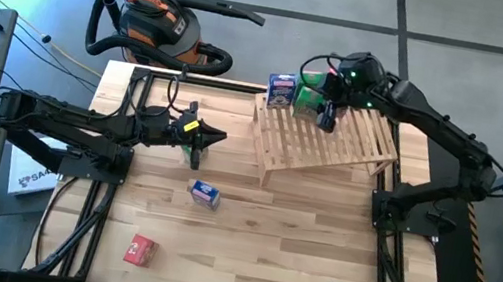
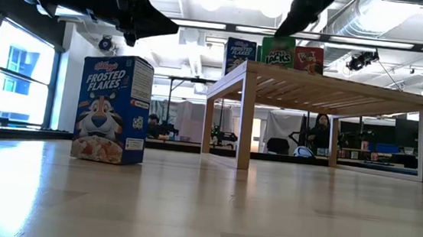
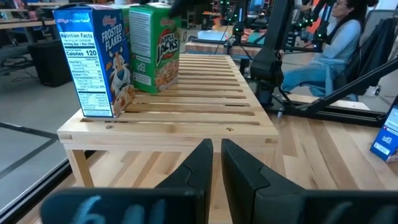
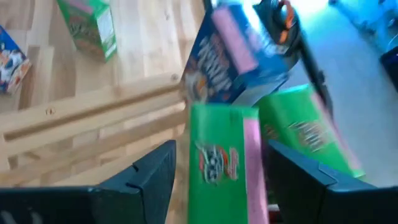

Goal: Stack cereal on shelf
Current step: Put the bottom green cereal box on the shelf aligned with the other green cereal box

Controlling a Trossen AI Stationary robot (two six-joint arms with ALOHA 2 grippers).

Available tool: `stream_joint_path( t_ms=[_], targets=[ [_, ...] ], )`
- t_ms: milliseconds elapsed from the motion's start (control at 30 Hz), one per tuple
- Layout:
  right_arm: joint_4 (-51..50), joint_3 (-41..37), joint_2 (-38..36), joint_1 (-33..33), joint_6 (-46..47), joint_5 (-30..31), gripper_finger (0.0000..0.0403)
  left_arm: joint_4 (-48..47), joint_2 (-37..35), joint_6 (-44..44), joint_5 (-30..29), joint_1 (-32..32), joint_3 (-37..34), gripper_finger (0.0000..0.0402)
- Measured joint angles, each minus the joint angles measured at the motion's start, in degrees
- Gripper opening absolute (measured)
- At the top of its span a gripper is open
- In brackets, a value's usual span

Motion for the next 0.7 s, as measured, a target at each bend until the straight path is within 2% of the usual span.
stream_joint_path(
  t_ms=[167, 400, 500, 600, 700],
  targets=[
    [-0.22, 2.6, -0.05, 0.3, 0.47, 0.32, 0.022, 0.0, 0.0, 0.0, 0.0, -0.02, 0.0, 0.0023],
    [-4.03, 7.36, -0.05, 3.47, 0.45, 4.82, 0.022, -0.02, 0.0, 0.0, 0.0, -0.02, 0.0, 0.0023],
    [-7.91, 11.28, -0.05, 5.8, 0.92, 8.86, 0.0217, -0.02, 0.0, 0.03, 0.0, -0.02, 0.0, 0.0023],
    [-11.96, 15.29, -0.05, 8.75, 2.18, 13.37, 0.0196, -0.02, 0.0, 0.05, 0.0, -0.02, 0.0, 0.0023],
    [-15.58, 18.47, -0.19, 11.06, 5.36, 15.8, 0.0157, -0.07, 0.0, 0.07, 0.0, -0.02, 0.0, 0.0023]
  ],
)
